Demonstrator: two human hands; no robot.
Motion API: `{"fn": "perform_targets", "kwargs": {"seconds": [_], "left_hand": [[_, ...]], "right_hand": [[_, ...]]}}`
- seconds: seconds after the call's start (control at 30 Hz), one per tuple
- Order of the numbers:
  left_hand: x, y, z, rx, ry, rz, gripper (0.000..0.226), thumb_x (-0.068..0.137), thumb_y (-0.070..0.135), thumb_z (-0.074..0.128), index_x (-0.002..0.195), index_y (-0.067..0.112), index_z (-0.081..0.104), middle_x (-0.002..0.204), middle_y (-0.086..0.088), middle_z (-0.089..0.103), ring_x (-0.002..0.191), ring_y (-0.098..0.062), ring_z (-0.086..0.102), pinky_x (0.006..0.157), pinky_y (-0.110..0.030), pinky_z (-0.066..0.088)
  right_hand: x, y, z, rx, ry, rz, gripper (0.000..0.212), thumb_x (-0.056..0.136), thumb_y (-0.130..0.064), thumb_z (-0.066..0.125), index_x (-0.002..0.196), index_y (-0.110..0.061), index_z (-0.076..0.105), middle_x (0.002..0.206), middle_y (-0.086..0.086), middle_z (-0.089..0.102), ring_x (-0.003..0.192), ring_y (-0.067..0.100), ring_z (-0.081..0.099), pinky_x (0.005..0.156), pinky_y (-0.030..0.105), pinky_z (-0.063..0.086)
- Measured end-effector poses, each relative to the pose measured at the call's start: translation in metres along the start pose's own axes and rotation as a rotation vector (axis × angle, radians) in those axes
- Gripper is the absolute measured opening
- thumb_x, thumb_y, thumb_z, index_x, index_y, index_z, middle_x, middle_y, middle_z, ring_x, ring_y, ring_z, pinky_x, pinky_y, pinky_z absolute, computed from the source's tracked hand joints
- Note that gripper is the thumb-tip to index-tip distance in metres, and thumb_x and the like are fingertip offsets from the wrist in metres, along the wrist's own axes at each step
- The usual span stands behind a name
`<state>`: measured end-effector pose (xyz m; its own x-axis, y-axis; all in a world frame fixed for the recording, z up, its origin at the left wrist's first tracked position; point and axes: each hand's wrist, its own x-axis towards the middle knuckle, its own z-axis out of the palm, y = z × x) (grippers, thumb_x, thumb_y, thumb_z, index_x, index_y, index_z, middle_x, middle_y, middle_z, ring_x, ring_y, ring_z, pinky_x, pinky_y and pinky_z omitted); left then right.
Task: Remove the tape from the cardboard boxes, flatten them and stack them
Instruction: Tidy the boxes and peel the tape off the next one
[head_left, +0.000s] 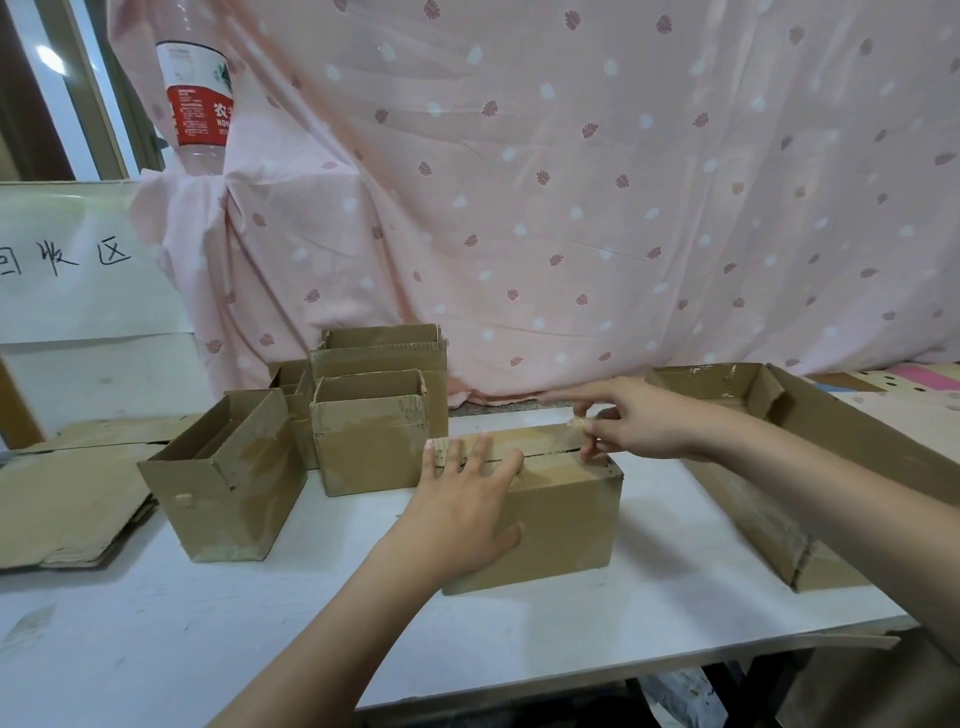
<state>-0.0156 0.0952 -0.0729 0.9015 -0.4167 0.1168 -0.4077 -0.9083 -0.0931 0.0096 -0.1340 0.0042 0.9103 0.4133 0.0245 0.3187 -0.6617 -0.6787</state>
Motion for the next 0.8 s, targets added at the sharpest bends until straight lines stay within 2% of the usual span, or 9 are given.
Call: {"fn": "perform_targets", "kwargs": {"seconds": [0.1,0.2,0.27,0.3,0.37,0.43,0.53,0.67,0.8], "left_hand": [[0.001,-0.001,-0.001,-0.013,-0.011,-0.015,0.057,0.093,0.055,0.048,0.135,0.029,0.019,0.164,-0.014,0.005,0.149,-0.043,0.007,0.118,-0.062,0.003],[0.004,0.007,-0.007,0.001,-0.033,-0.064,0.063,0.092,0.058,0.049,0.138,0.028,0.018,0.160,-0.018,0.013,0.147,-0.046,0.013,0.117,-0.064,0.005],[0.008,0.016,-0.012,0.018,-0.036,-0.101,0.072,0.092,0.063,0.046,0.144,0.026,0.014,0.157,-0.023,0.019,0.144,-0.048,0.017,0.116,-0.066,0.006],[0.010,0.020,-0.013,0.022,-0.037,-0.120,0.077,0.091,0.066,0.044,0.148,0.025,0.011,0.155,-0.024,0.020,0.144,-0.049,0.018,0.115,-0.066,0.007],[0.013,0.022,-0.012,0.034,-0.049,-0.152,0.090,0.090,0.071,0.040,0.155,0.027,-0.003,0.158,-0.024,0.015,0.145,-0.049,0.014,0.115,-0.068,0.005],[0.014,0.021,-0.009,0.048,-0.081,-0.156,0.094,0.090,0.074,0.038,0.156,0.031,-0.014,0.162,-0.023,0.004,0.147,-0.049,0.006,0.115,-0.068,0.000],[0.012,0.019,-0.006,0.024,-0.109,-0.154,0.090,0.090,0.076,0.035,0.156,0.034,-0.008,0.164,-0.021,-0.005,0.149,-0.048,-0.002,0.116,-0.066,-0.005],[0.010,0.010,-0.006,0.004,-0.109,-0.151,0.077,0.094,0.073,0.022,0.157,0.036,-0.002,0.165,-0.018,-0.006,0.151,-0.040,-0.005,0.117,-0.063,-0.006],[0.011,0.008,-0.008,-0.015,-0.081,-0.160,0.062,0.101,0.059,0.012,0.157,0.033,0.007,0.164,-0.020,0.001,0.151,-0.040,0.002,0.118,-0.061,-0.003]], "right_hand": [[0.000,-0.003,0.001,-0.037,0.019,0.046,0.038,0.101,-0.007,0.045,0.103,-0.029,0.077,0.116,-0.002,0.060,0.090,0.011,0.074,0.095,0.040,0.056],[-0.006,-0.011,-0.001,0.040,-0.050,0.058,0.015,0.101,-0.020,0.058,0.109,-0.022,0.071,0.102,-0.001,0.076,0.093,0.009,0.074,0.088,0.026,0.054],[-0.007,-0.011,-0.001,0.087,-0.052,0.071,0.013,0.098,-0.020,0.064,0.110,-0.017,0.068,0.089,0.004,0.079,0.089,0.015,0.076,0.078,0.020,0.052],[-0.006,-0.010,-0.001,0.112,-0.029,0.061,0.014,0.096,-0.017,0.067,0.109,-0.013,0.068,0.086,0.009,0.078,0.085,0.020,0.077,0.076,0.023,0.056],[-0.004,-0.004,-0.001,0.094,0.031,0.029,0.014,0.088,-0.015,0.076,0.102,-0.013,0.071,0.082,0.014,0.076,0.071,0.027,0.076,0.081,0.039,0.060],[-0.002,0.001,-0.002,0.012,0.102,0.011,0.017,0.077,-0.021,0.086,0.088,-0.021,0.072,0.076,0.008,0.072,0.055,0.022,0.069,0.072,0.042,0.055],[-0.002,0.005,-0.008,-0.026,0.225,-0.001,0.028,0.068,-0.027,0.092,0.074,-0.020,0.065,0.065,-0.003,0.057,0.048,0.018,0.051,0.055,0.032,0.042],[-0.003,0.015,-0.020,0.094,0.253,-0.049,0.039,0.074,-0.017,0.088,0.078,-0.018,0.049,0.068,0.003,0.049,0.058,0.023,0.041,0.055,0.041,0.038],[-0.002,0.025,-0.024,0.102,0.228,-0.043,0.010,0.081,-0.024,0.083,0.081,-0.020,0.074,0.079,0.012,0.055,0.058,0.032,0.049,0.059,0.044,0.044]]}}
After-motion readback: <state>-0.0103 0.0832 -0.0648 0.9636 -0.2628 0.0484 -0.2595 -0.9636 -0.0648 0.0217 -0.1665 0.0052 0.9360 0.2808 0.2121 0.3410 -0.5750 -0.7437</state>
